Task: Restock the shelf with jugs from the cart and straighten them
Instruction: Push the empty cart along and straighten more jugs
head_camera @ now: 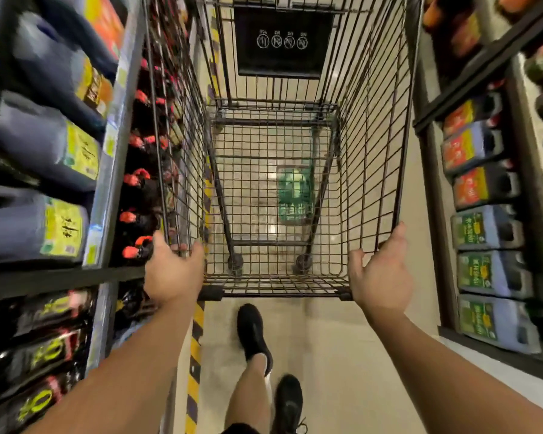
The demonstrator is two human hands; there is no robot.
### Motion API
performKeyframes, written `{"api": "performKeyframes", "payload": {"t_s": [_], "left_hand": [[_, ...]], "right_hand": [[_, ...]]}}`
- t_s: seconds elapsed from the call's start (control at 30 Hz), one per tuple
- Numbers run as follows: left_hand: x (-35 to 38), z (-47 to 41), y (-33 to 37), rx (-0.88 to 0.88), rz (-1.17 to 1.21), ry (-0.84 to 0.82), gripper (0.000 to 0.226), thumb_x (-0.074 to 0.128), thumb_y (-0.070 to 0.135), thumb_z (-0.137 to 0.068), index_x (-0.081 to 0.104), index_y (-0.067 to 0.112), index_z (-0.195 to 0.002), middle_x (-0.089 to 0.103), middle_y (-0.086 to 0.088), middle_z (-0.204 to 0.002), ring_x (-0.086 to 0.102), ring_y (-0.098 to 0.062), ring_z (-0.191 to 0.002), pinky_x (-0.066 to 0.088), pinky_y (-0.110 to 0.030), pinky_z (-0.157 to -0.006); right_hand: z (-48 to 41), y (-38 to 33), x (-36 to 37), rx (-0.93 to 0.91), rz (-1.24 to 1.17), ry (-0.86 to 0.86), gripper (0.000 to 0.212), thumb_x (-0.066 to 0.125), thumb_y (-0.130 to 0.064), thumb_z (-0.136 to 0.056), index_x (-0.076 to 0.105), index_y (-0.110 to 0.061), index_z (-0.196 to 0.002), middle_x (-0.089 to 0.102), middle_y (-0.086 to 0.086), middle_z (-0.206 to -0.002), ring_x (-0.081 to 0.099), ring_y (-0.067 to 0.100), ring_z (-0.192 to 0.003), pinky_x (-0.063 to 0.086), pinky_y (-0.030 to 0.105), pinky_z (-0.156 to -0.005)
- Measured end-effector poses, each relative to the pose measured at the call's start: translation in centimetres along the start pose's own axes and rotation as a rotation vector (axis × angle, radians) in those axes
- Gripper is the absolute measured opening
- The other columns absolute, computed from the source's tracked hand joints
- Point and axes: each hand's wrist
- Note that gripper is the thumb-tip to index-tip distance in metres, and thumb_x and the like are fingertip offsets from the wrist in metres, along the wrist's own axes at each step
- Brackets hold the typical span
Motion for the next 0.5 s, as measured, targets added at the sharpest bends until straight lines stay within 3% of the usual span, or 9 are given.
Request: {"api": "performKeyframes", "payload": {"t_s": [0.1, 0.3, 0.4, 0.5], "left_hand": [[0.4, -2.4, 2.5, -0.013, -0.009, 0.000, 0.044, 0.067, 0.046, -0.080, 0.048, 0.019, -0.110, 0.065, -0.013, -0.085, 0.060, -0.037, -0.080, 0.040, -0.037, -0.064], [1.2, -5.9, 5.7, -0.011, 0.023, -0.024, 0.039, 0.063, 0.046, -0.080, 0.048, 0.027, -0.111, 0.060, 0.002, -0.073, 0.060, -0.031, -0.068, 0.044, -0.032, -0.056], [1.3, -6.9, 7.1, 0.009, 0.030, -0.029, 0.041, 0.065, 0.042, -0.082, 0.047, 0.023, -0.113, 0.063, -0.001, -0.075, 0.060, -0.032, -0.068, 0.054, -0.041, -0.061], [1.5, -8.0, 8.3, 0.006, 0.020, -0.025, 0.042, 0.065, 0.040, -0.083, 0.046, 0.021, -0.114, 0.062, -0.002, -0.075, 0.058, -0.032, -0.068, 0.052, -0.040, -0.061]], "right_hand": [[-2.8, -1.7, 0.2, 0.007, -0.001, 0.001, 0.077, 0.051, -0.039, -0.086, 0.012, -0.018, -0.149, 0.042, 0.014, -0.142, 0.064, 0.038, -0.089, 0.050, 0.044, -0.069], [-7.1, -4.1, 0.5, 0.027, -0.013, 0.016, 0.079, 0.053, -0.038, -0.084, 0.016, -0.015, -0.149, 0.041, 0.013, -0.146, 0.063, 0.038, -0.093, 0.049, 0.042, -0.071], [-8.7, -4.8, 0.7, 0.016, -0.009, 0.029, 0.080, 0.055, -0.038, -0.084, 0.016, -0.014, -0.149, 0.042, 0.014, -0.144, 0.063, 0.037, -0.089, 0.048, 0.041, -0.068], [-9.9, -5.5, 0.7, 0.010, -0.014, 0.030, 0.079, 0.056, -0.037, -0.085, 0.017, -0.012, -0.149, 0.042, 0.015, -0.143, 0.063, 0.037, -0.091, 0.049, 0.041, -0.069]]}}
Point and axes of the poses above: each hand's wrist, its own z-axis away from the middle knuckle, its own x-axis out of the palm, y = z × x
